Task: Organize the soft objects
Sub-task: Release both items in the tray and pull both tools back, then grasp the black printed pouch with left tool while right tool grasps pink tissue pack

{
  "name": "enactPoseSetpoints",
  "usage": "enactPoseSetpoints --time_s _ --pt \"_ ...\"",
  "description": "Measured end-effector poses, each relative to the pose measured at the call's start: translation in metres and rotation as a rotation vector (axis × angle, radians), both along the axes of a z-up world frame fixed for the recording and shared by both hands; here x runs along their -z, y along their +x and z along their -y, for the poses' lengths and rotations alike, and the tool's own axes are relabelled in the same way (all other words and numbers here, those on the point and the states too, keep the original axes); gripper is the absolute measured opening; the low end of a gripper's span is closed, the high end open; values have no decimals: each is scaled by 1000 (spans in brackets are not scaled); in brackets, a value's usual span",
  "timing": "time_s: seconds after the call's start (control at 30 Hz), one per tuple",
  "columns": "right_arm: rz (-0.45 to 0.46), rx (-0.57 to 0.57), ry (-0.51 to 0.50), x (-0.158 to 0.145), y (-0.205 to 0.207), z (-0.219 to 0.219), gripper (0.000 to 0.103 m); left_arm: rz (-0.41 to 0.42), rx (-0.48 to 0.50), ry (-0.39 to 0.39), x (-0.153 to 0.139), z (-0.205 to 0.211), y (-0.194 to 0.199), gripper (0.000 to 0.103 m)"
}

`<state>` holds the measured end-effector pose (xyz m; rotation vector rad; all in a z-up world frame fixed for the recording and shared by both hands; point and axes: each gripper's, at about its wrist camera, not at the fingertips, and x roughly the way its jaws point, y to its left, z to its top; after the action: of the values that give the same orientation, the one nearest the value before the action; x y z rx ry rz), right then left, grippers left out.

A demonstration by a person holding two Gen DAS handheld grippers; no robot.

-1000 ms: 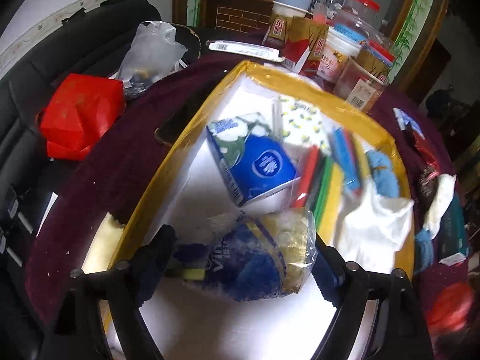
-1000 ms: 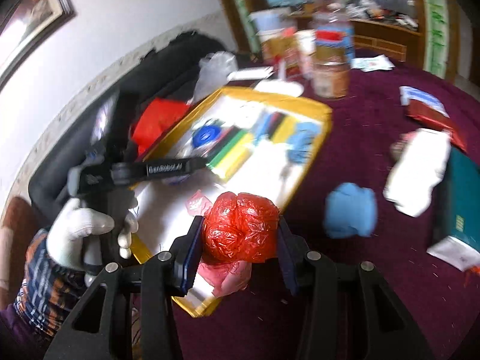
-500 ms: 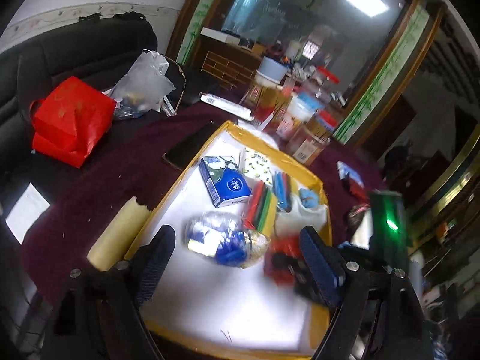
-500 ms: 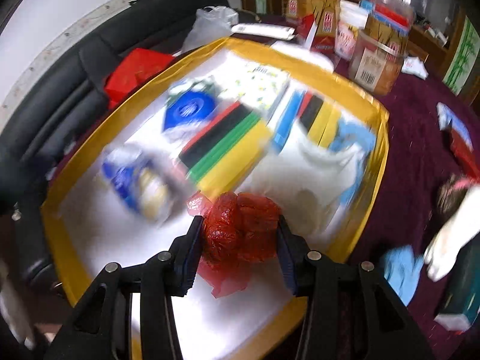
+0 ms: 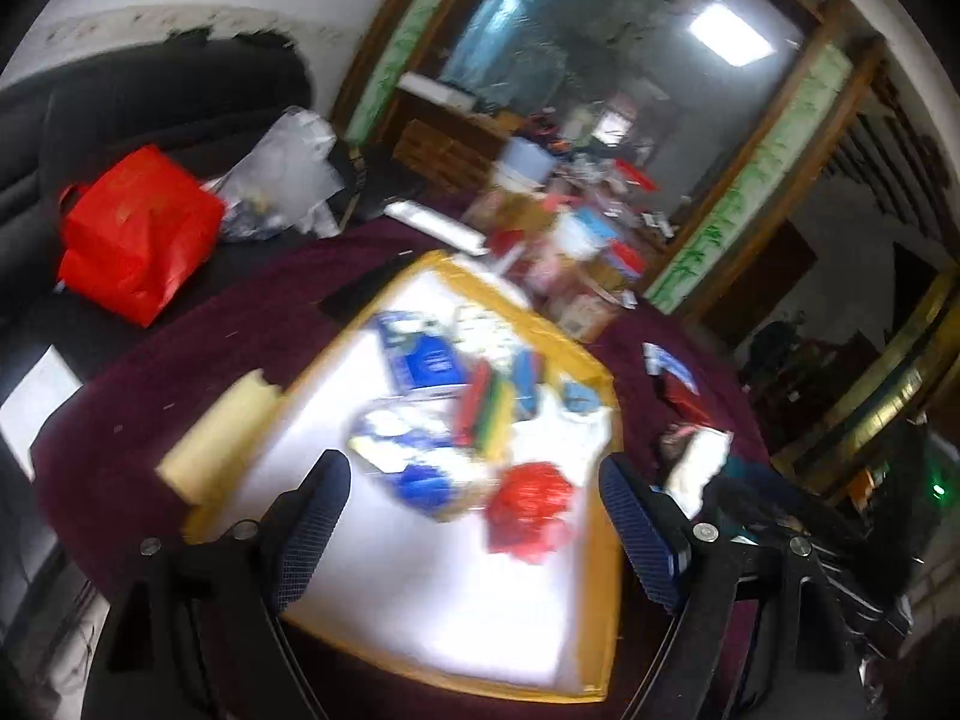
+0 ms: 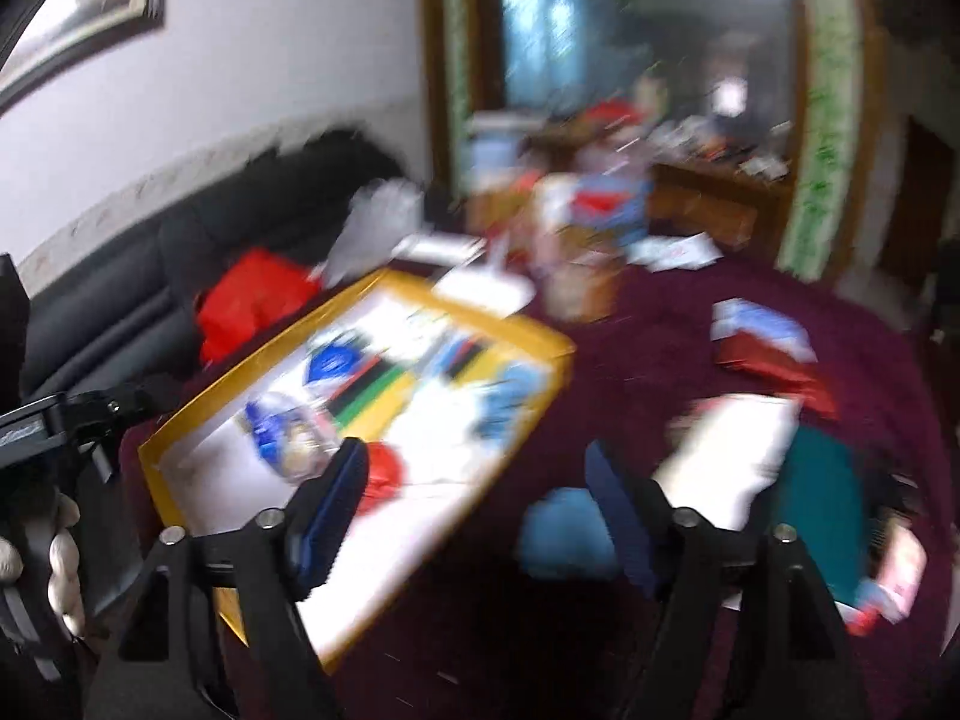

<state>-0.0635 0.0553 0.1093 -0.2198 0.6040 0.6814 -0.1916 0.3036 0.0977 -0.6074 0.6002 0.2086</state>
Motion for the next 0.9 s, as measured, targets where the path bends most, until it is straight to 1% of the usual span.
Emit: enactPoseSetpoints --time_s 0.03,0.07,0.1,0.13,0.17,0.2,0.23,0.27,0.3,0.33,0.37,0.4,0.43,0.5,0.57,0.67,0.73,0.8,0.9 --pt "27 30 13 -3 -1 15 83 12 15 19 -4 10 3 88" --pt "49 65 26 -7 3 33 84 28 33 35 -9 21 6 88" --pt "57 106 44 -9 5 58 85 42 48 52 -14 31 8 88" --pt "53 134 56 -9 9 72 85 65 63 75 -21 43 9 89" --pt "45 178 76 -9 14 96 85 111 78 106 -30 58 6 91" --pt "39 214 91 -9 17 115 85 147 81 127 -37 67 4 101" --pt "31 262 105 -7 23 137 85 203 84 151 -44 79 0 103" --pt "16 308 118 -5 30 157 85 252 110 156 -47 92 -2 103" --pt "-7 356 138 -1 39 179 85 246 167 143 -47 102 4 103" --pt "-26 402 163 3 46 200 85 187 266 107 -39 117 19 102" --pt "-40 444 182 6 52 219 85 128 331 75 -29 131 30 102" --pt "-59 492 202 11 61 240 85 94 359 64 -21 142 36 102" --pt "-73 514 217 15 67 252 85 72 377 72 -15 154 40 102" --pt "-102 560 257 22 80 278 85 45 397 106 -11 173 46 102" --pt "-123 583 295 28 90 292 85 44 409 111 -13 184 49 102" --pt "-166 579 313 37 111 301 85 19 407 141 -12 193 55 102" --pt "-186 586 313 42 126 303 85 -14 416 125 -7 195 57 102" --pt "-197 601 312 47 142 304 85 -27 425 108 -4 194 60 102" --pt "-229 702 236 58 161 309 85 -46 425 115 -1 196 59 102"
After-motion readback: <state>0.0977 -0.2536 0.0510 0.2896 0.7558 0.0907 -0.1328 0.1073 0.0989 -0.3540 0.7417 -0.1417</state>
